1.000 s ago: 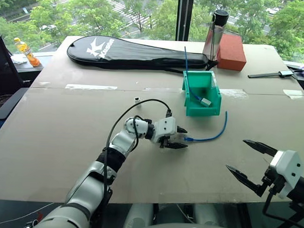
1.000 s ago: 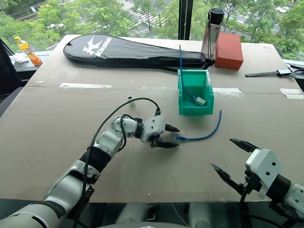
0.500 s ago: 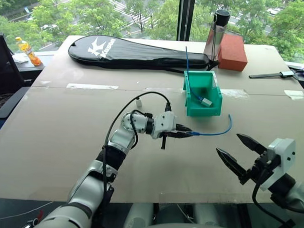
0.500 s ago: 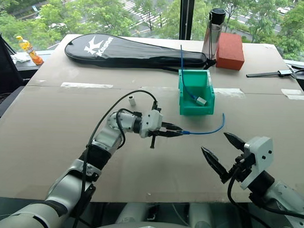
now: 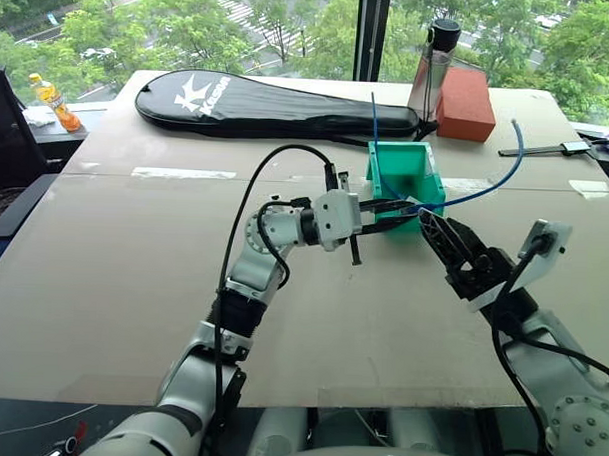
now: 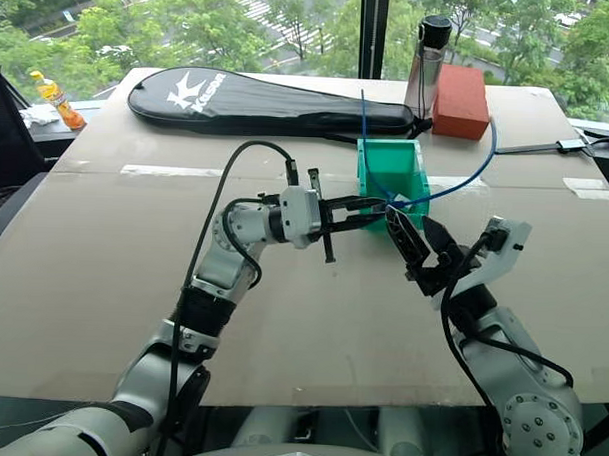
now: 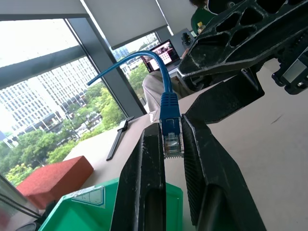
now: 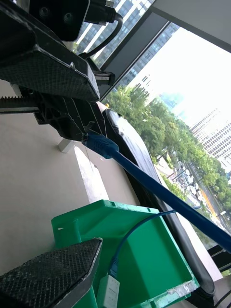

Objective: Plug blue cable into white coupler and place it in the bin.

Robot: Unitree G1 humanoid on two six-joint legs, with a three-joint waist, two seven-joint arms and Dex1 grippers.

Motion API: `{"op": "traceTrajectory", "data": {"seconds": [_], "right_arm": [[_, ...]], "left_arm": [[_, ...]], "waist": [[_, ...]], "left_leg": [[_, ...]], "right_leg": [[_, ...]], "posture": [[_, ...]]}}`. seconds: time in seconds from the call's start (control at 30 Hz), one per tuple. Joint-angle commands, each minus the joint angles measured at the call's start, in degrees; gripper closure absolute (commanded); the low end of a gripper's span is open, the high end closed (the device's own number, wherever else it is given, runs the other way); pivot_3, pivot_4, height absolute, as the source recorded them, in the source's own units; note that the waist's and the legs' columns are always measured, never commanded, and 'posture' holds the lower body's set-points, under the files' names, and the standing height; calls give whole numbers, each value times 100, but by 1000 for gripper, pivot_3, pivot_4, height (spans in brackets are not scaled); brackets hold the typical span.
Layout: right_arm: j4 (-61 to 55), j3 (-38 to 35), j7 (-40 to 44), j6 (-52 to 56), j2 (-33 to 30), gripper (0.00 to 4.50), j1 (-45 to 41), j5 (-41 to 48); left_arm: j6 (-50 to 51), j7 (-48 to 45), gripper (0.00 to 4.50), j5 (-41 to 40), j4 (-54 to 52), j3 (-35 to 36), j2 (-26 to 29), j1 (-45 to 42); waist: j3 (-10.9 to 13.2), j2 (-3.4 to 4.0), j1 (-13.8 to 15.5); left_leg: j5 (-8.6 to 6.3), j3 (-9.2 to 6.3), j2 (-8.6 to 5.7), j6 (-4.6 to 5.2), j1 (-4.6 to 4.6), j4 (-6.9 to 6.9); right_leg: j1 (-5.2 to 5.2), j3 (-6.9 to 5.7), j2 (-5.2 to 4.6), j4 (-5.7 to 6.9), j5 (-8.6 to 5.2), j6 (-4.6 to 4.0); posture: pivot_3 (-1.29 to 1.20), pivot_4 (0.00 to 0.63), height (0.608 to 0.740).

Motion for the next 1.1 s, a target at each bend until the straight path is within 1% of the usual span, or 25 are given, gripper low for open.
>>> {"op": "traceTrajectory", "data": {"seconds": [0.03, 0.2, 0.27, 0.37, 0.4, 0.5, 0.57, 0.7, 0.77, 0.8, 0.87, 0.93, 0.97, 1.0, 1.07, 1.1], "right_arm": [[-44, 89, -147, -169, 3, 0, -175, 171], [42, 140, -224, -291, -8, 0, -315, 317], [96, 134, -252, -337, -21, 526, -378, 402], [138, 143, -248, -380, -69, 1554, -422, 428], [148, 152, -241, -392, -78, 2171, -429, 438], [172, 198, -195, -418, -113, 3403, -458, 460], [176, 218, -195, -436, -127, 4450, -467, 493], [186, 239, -150, -440, -207, 4482, -465, 557], [191, 250, -115, -438, -248, 4482, -483, 577], [199, 252, -92, -456, -255, 4482, -500, 591], [235, 241, -64, -506, -254, 4500, -560, 623], [283, 228, -26, -548, -266, 4500, -626, 638], [309, 226, -6, -571, -272, 4500, -651, 638], [342, 220, 18, -591, -276, 4500, -676, 643], [389, 211, 63, -611, -287, 4500, -702, 644], [419, 204, 89, -616, -295, 4500, -714, 643]], "left_arm": [[-168, 93, 4482, -36, -239, -72, -80, -10], [-179, 119, 4482, -61, -240, -98, -85, 3], [-173, 103, 4500, -85, -231, -103, -75, 11], [-161, 94, 4500, -108, -227, -106, -65, 22], [-160, 88, 4500, -115, -228, -107, -63, 27], [-161, 68, 4500, -139, -228, -105, -56, 40], [-159, 62, 4500, -153, -231, -102, -49, 46], [-123, 81, 4500, -176, -250, -85, -26, 56], [319, 4, 4500, -463, -411, -7, 39, 122], [748, 86, 4500, -693, -538, 104, 56, 158], [1369, 347, 3483, -940, -676, 370, 171, 213], [1686, 645, 2565, -951, -720, 659, 375, 319], [1867, 783, 2182, -971, -727, 803, 487, 374], [2015, 864, 1591, -965, -696, 948, 652, 439], [2233, 962, 717, -964, -616, 1204, 937, 529], [2381, 988, 439, -1002, -534, 1355, 1099, 538]], "waist": [[0, 0, 2], [0, 0, -8], [0, 0, -9], [0, 0, -9], [0, 0, -9], [0, 0, -9], [0, 0, -9], [0, 0, -6], [0, 0, -10], [0, 0, -12], [0, 0, -24], [0, 1, -52], [0, 1, -81], [0, 1, -95], [0, 1, -130], [0, 1, -135]], "left_leg": [[-1, 0, 0, 1, 0, 0], [-1, -1, 0, 2, 2, 0], [-1, -1, 0, 2, 3, 0], [-1, -1, 1, 2, 5, 0], [-1, -1, 1, 2, 5, 0], [-1, 0, 1, 2, 3, 0], [-1, 0, 1, 2, 3, 0], [-1, -1, 1, 2, 3, 0], [-1, 0, 1, 2, 3, 0], [-1, -1, 2, 2, 3, 0], [-1, -1, 4, 2, 4, 0], [-1, -1, 6, 2, 5, 0], [-1, -1, 6, 2, 8, 0], [-1, -2, 8, 2, 8, -1], [-1, -4, 10, 2, 8, -2], [-1, -4, 11, 2, 8, -3]], "right_leg": [[0, 0, 0, -1, 0, 1], [0, -1, 1, 1, 0, 0], [0, -1, 1, 4, -1, 0], [0, -1, 2, 6, -1, -1], [0, -1, 2, 6, 0, -1], [0, -1, 2, 4, 0, 0], [0, 0, 1, 4, 0, 0], [0, -1, 1, 4, -1, -1], [0, 0, 1, 4, -1, -1], [0, -1, 1, 4, -1, -1], [0, -1, 1, 4, 0, -1], [-1, -1, 3, 5, -1, 0], [0, -1, 4, 6, -1, 0], [0, -1, 7, 7, -1, 1], [-1, -3, 8, 8, 0, 1], [-1, -3, 8, 8, 0, 1]], "posture": [[0, 150, 740], [0, 150, 740], [0, 150, 740], [0, 150, 740], [0, 150, 740], [0, 150, 740], [0, 150, 740], [0, 150, 740], [0, 150, 740], [0, 150, 740], [0, 150, 740], [0, 150, 740], [0, 150, 740], [0, 150, 740], [0, 150, 740], [0, 150, 740]]}}
